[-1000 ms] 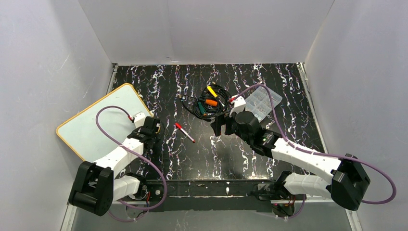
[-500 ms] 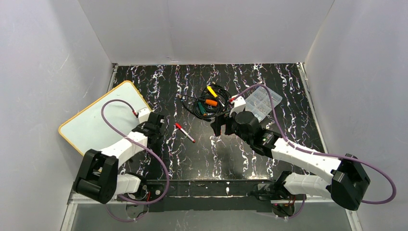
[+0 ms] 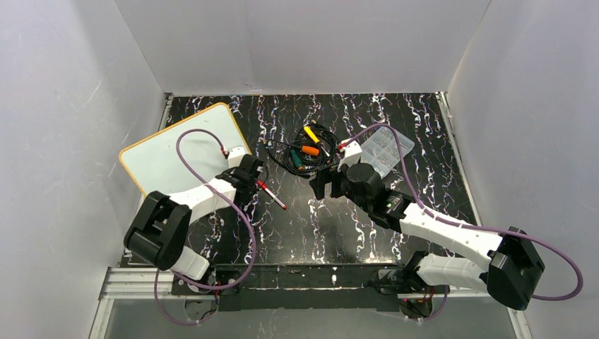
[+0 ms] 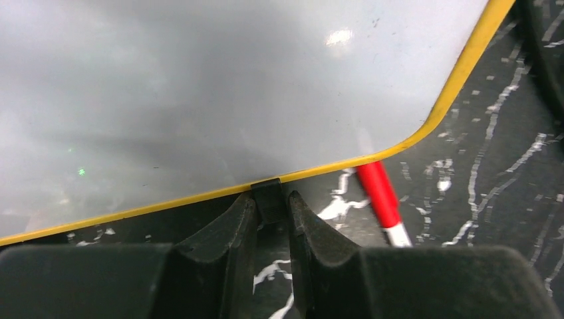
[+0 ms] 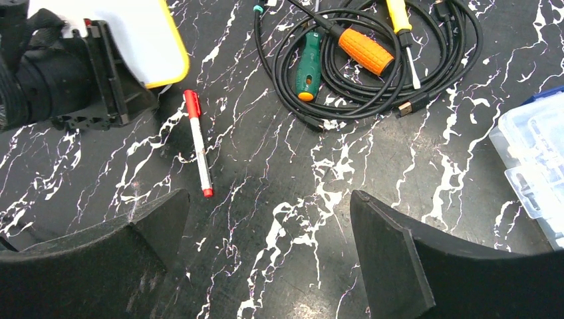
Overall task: Write a sentence on the whiteboard
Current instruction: Move the whiteboard stand to the center of the board, then open the whiteboard marker at the center of the board.
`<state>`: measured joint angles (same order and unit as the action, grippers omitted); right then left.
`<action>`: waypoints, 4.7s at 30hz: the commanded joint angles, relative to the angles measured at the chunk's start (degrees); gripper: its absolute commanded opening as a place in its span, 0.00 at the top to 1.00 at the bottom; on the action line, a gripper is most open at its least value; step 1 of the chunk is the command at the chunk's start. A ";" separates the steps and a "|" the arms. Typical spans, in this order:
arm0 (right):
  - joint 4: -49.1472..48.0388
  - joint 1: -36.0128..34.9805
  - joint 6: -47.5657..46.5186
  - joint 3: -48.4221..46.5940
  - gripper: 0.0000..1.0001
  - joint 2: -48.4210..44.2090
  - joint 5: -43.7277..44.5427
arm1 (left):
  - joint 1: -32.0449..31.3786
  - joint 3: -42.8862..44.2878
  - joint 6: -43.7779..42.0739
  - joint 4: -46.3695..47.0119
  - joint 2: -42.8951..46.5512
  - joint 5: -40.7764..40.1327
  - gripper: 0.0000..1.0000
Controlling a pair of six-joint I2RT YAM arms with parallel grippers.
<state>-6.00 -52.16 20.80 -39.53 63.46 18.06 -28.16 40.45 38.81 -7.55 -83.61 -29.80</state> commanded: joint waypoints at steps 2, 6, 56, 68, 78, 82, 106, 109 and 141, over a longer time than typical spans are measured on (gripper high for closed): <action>-0.30 -0.13 -0.32 -0.55 0.02 -1.56 1.09 | -4.00 6.55 0.57 2.47 -3.83 -1.63 1.00; 0.06 -0.13 -0.32 -0.47 0.02 -1.97 1.35 | -6.33 10.20 1.54 2.14 -7.52 -2.05 1.00; 5.65 -0.13 9.03 2.09 0.07 -4.48 7.00 | -18.39 10.80 -4.85 -6.99 -6.35 15.01 0.56; 5.91 -0.13 9.64 3.22 0.07 -5.55 9.40 | -20.55 13.65 -4.00 -11.86 -12.94 9.41 0.93; 4.75 -0.13 18.02 6.69 0.11 -8.77 5.32 | -21.28 7.21 6.91 -5.17 1.34 20.76 1.00; -0.14 -0.13 23.27 8.44 0.12 -8.14 -1.33 | -21.95 5.02 11.37 -3.29 6.54 24.35 1.00; -13.31 -0.13 28.95 5.64 0.55 9.07 -14.10 | -27.10 -2.55 21.80 8.99 14.66 27.98 1.00; -12.99 -0.09 27.95 4.93 0.67 9.40 -14.26 | -27.38 -2.37 21.37 8.94 14.84 28.10 1.00; 41.42 7.09 -4.26 -14.29 0.99 6.24 -69.59 | -27.45 6.18 -58.41 -10.02 36.66 48.15 0.22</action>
<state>32.47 -45.01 19.03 -53.91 68.34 -39.48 -55.27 47.05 -11.97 -19.46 -47.13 11.75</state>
